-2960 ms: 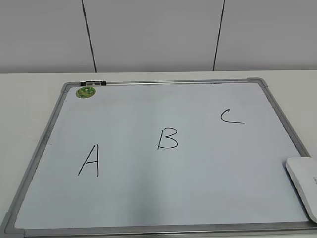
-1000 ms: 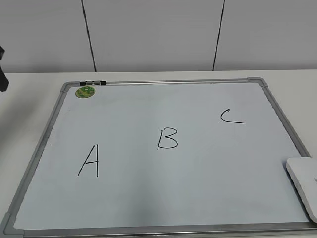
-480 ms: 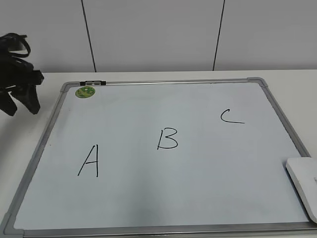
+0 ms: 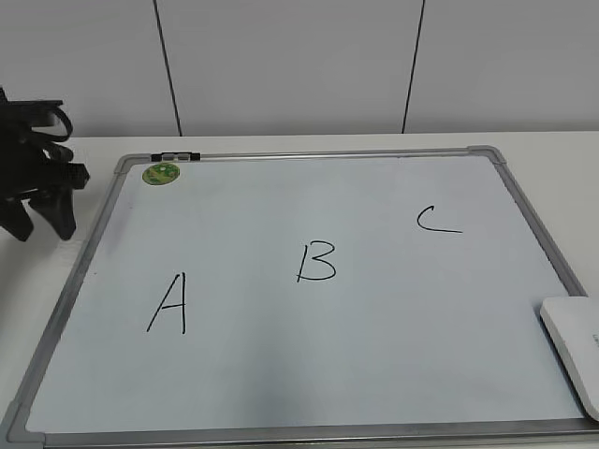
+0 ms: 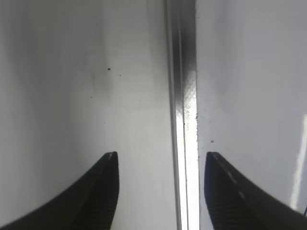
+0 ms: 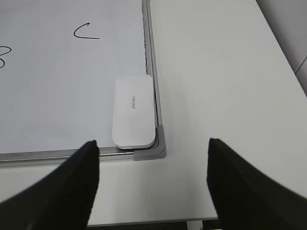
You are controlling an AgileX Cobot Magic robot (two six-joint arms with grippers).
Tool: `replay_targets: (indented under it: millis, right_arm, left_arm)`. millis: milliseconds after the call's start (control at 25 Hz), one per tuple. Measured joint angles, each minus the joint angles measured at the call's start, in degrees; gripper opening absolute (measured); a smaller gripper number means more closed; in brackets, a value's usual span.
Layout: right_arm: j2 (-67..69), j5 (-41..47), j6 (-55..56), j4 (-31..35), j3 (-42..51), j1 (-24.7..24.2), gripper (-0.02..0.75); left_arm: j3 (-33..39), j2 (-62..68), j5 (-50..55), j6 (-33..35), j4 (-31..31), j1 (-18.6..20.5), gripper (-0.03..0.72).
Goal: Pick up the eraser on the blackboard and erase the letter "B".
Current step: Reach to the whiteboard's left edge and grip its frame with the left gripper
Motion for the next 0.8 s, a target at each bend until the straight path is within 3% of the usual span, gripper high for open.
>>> replay_targets:
  millis: [800]
  right_arm:
    - [0.0, 0.0, 0.0, 0.0, 0.0, 0.0, 0.520]
  left_arm:
    - [-0.2, 7.8, -1.2, 0.0, 0.0, 0.0, 0.405]
